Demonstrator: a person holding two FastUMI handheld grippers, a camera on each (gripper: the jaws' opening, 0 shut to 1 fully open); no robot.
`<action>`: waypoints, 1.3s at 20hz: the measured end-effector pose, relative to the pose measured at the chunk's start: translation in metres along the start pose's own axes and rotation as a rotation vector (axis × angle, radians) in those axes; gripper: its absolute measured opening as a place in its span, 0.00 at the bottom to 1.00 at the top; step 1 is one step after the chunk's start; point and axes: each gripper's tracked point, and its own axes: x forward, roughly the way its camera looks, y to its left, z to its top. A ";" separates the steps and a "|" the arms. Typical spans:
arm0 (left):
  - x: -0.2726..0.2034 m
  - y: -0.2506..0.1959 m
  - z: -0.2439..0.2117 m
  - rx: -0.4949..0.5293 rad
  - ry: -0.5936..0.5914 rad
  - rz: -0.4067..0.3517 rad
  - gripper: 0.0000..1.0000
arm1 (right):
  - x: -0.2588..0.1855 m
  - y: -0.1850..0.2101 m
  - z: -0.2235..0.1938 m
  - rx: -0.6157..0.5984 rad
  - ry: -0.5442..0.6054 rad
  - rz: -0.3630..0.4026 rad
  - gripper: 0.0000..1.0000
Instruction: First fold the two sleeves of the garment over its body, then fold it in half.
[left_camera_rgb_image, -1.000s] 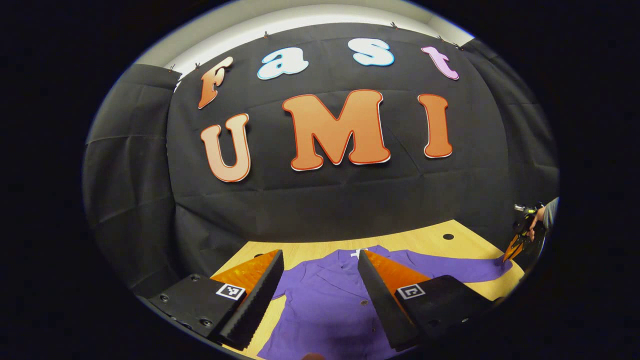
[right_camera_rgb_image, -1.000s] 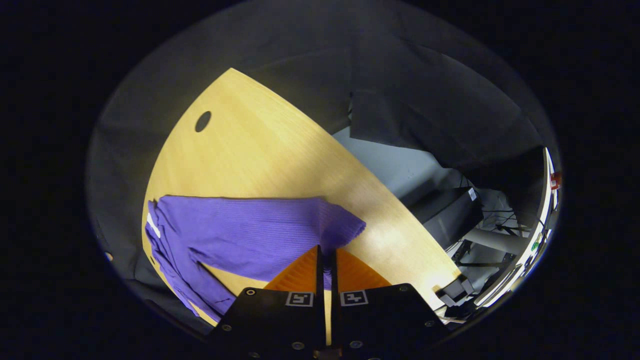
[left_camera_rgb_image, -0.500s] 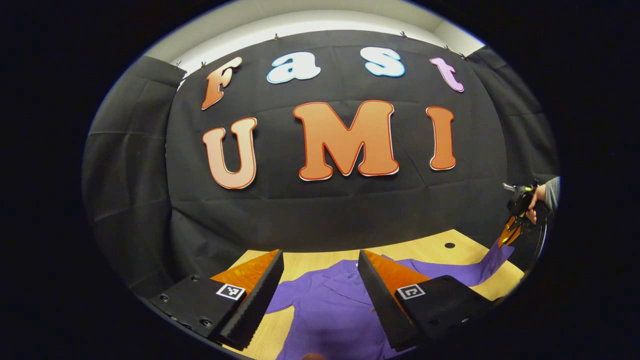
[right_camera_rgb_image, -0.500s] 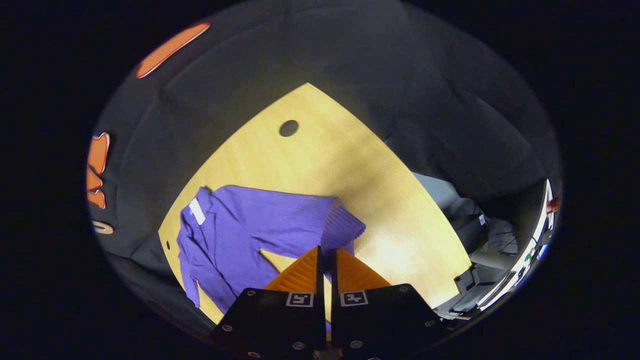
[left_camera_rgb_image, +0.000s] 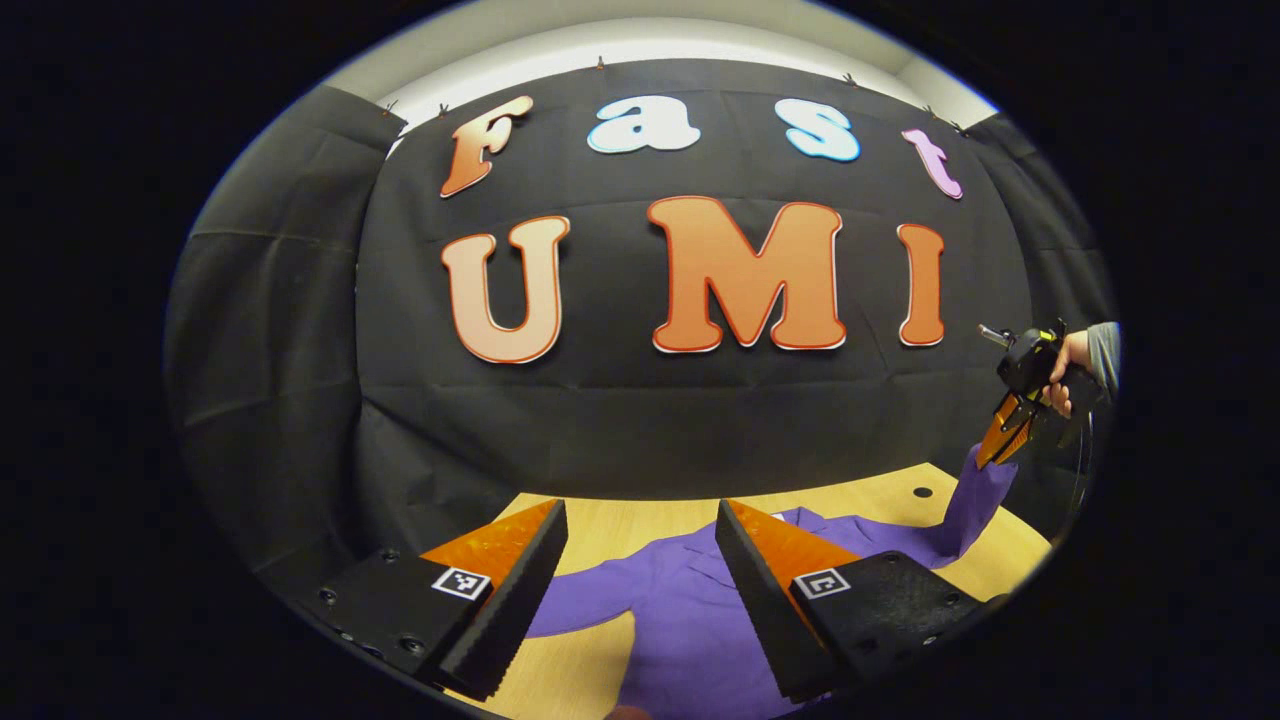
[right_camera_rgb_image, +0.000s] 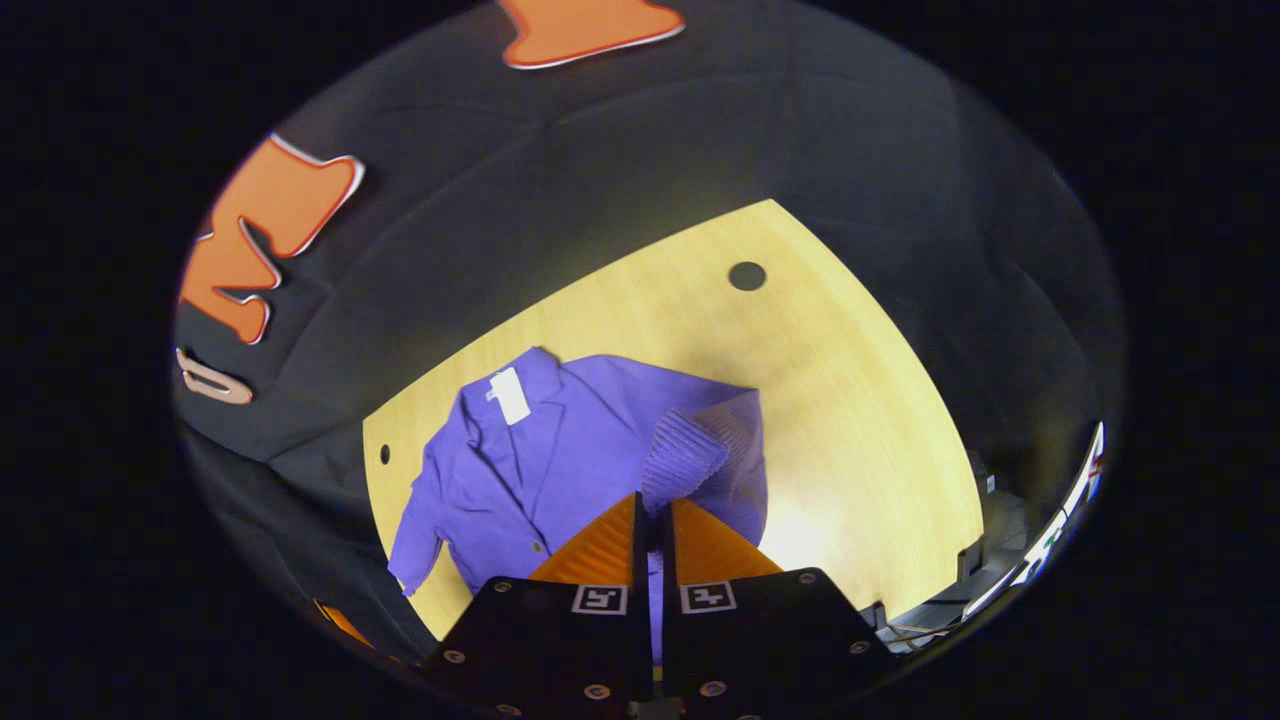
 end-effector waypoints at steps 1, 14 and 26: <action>0.000 0.010 -0.002 -0.001 0.004 0.013 0.94 | 0.000 0.019 0.002 -0.019 -0.003 0.010 0.05; 0.003 0.109 -0.021 -0.011 0.039 0.111 0.94 | 0.023 0.201 -0.043 -0.178 0.054 0.171 0.05; 0.005 0.154 -0.054 -0.049 0.108 0.164 0.94 | 0.071 0.291 -0.105 -0.238 0.126 0.254 0.05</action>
